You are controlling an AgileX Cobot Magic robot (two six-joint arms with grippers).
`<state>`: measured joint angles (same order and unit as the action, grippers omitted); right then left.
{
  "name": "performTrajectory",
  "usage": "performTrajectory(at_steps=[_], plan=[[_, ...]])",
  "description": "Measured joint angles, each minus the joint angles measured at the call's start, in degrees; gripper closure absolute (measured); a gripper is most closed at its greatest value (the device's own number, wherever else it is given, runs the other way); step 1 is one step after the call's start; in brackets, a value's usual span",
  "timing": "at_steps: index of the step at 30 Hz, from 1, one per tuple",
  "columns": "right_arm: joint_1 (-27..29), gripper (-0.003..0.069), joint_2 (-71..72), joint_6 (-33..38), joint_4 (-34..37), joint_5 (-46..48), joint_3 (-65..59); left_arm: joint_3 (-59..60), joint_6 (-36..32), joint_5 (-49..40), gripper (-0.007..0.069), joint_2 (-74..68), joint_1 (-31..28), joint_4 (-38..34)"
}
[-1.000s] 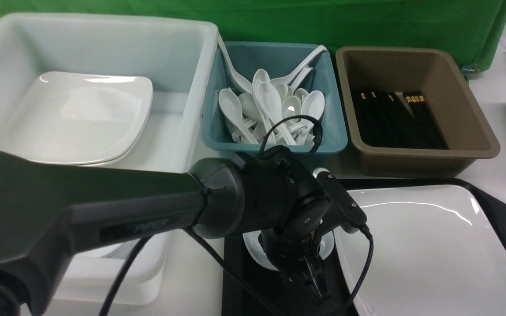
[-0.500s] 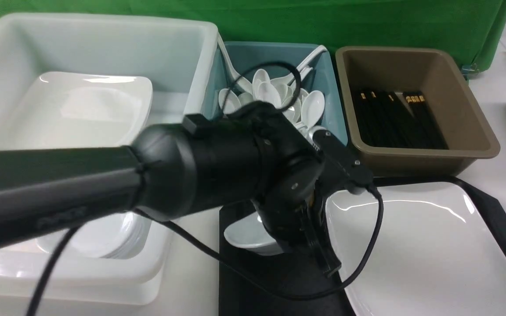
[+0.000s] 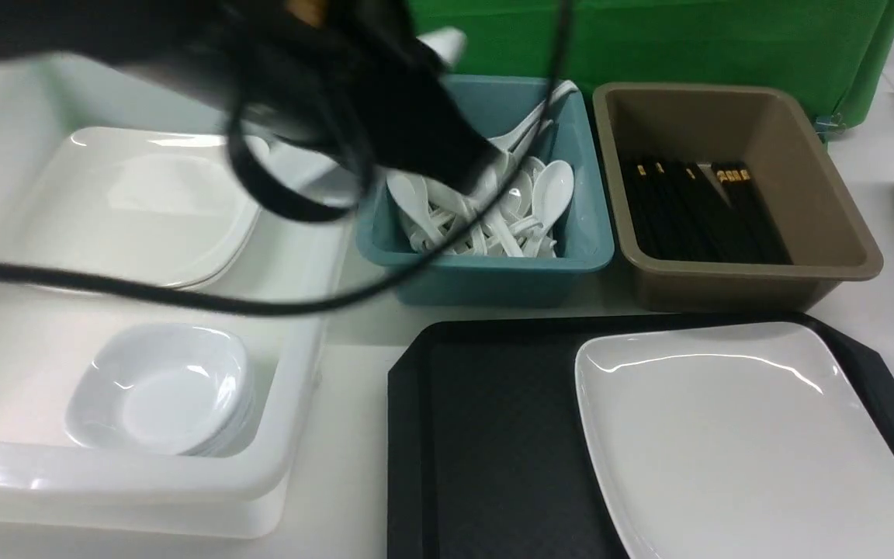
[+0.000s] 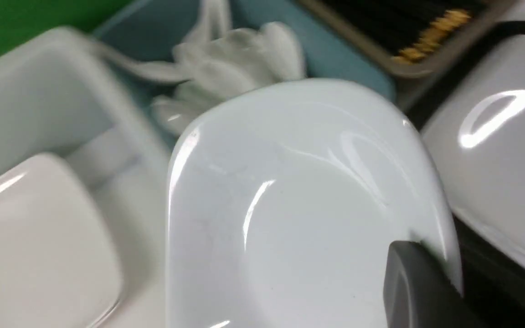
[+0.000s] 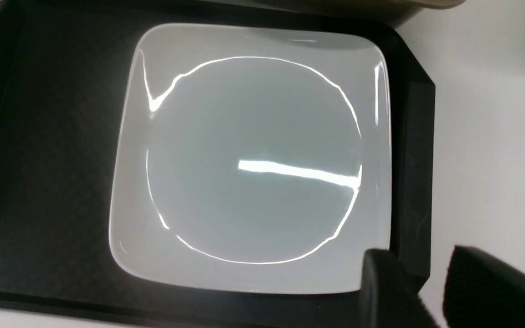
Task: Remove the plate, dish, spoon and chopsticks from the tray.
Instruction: Use the left arm to put the small plate into the large storage box on the left
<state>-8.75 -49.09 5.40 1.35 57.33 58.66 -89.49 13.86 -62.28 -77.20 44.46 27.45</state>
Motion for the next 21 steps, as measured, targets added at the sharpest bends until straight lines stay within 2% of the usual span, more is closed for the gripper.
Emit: performTrajectory(at_steps=[2,3,4,6,7,9,13,17,21], plan=[[0.00,0.0421,0.00,0.00,0.00,0.00,0.00,0.00,1.53,-4.41,0.0607,0.97,-5.87,-0.96],[0.00,0.0421,0.00,0.00,0.00,0.00,0.00,0.00,1.53,-4.78,0.0607,1.04,-6.48,-1.18],[0.00,0.0421,0.00,0.00,0.00,0.00,0.00,0.39,1.44,-6.46,0.0607,0.92,-10.95,-3.58],[0.00,0.0421,0.00,-0.13,0.00,0.00,0.00,3.00,1.06,-5.42,0.0607,0.33,-17.73,-7.49],[0.00,0.0421,0.00,-0.13,0.00,0.00,0.00,3.32,1.06,-5.20,0.0607,0.15,-18.23,-7.83],[0.00,0.0421,0.00,-0.17,0.00,0.00,0.00,8.56,0.01,-0.91,0.0607,-1.33,-23.68,-11.26],[0.00,0.0421,0.00,-0.24,0.00,0.00,0.00,15.29,-1.86,3.40,0.0607,-3.99,-26.21,-13.68],[0.00,0.0421,0.00,-0.31,0.00,0.00,0.00,21.19,-3.17,9.70,0.0607,-7.46,-26.27,-15.49],[0.00,0.0421,0.00,-0.34,0.00,0.00,0.00,22.56,-3.88,11.77,0.0587,-10.33,-26.27,-15.83]])
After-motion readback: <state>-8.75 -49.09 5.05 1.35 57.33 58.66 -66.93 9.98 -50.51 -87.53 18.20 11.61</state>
